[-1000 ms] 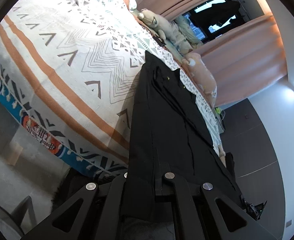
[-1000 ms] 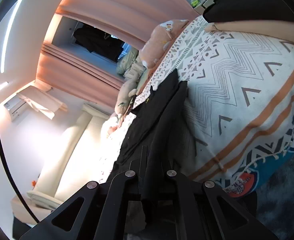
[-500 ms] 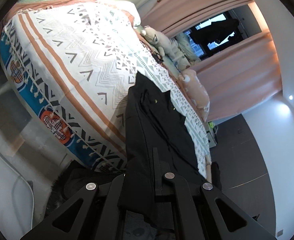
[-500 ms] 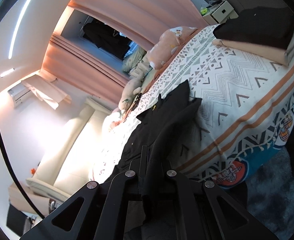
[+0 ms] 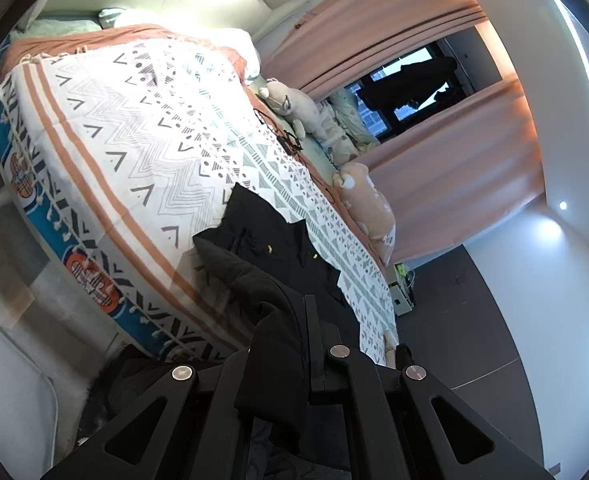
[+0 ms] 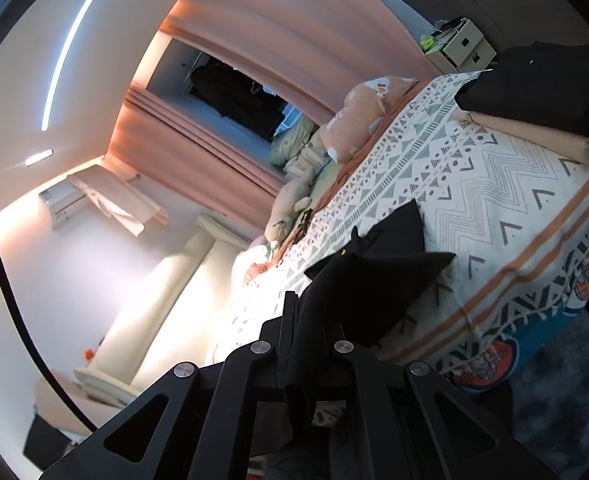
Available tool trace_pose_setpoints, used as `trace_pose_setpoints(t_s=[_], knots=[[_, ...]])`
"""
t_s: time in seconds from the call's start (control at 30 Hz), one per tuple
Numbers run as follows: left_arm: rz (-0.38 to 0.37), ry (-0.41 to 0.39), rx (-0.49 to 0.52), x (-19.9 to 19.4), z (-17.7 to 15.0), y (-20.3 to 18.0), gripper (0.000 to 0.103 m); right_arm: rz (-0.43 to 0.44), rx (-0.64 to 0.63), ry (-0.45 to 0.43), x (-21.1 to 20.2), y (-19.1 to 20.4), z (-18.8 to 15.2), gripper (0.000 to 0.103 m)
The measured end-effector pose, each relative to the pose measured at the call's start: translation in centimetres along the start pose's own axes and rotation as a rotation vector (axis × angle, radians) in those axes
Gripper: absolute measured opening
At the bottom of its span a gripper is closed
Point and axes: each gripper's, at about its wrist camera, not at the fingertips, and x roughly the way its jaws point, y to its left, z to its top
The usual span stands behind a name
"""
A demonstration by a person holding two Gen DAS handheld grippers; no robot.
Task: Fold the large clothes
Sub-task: 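Lift the held hem with both tools and carry it toward the collar, then lower the hem onto the jacket body and open both tools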
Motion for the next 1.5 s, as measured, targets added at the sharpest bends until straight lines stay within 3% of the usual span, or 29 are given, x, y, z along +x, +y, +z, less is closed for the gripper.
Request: trace_pose_setpoints(t_s=[0.4, 0.87, 1.13, 1.5], knots=[[-0.015, -0.033, 0.020, 5.6, 6.2, -3.5, 0.002, 0.011, -0.022, -0.037, 6.9, 1.9, 6.2, 0.004], [0.063, 0.007, 0.092, 17.9, 15.0, -7.6, 0.002, -0.070, -0.072, -0.007, 19.7, 1.6, 14.5, 0.004], [0.143, 0.061, 0.077, 26.4, 17.6, -4.9, 0.002, -0.124, -0.094, 0.057, 27.4, -1.5, 16.1, 0.004], [0.246, 0.151, 0.031, 35.2, 18.0, 0.4, 0.002, -0.239, -0.054, 0.157, 35.4, -7.4, 15.5, 0.004]])
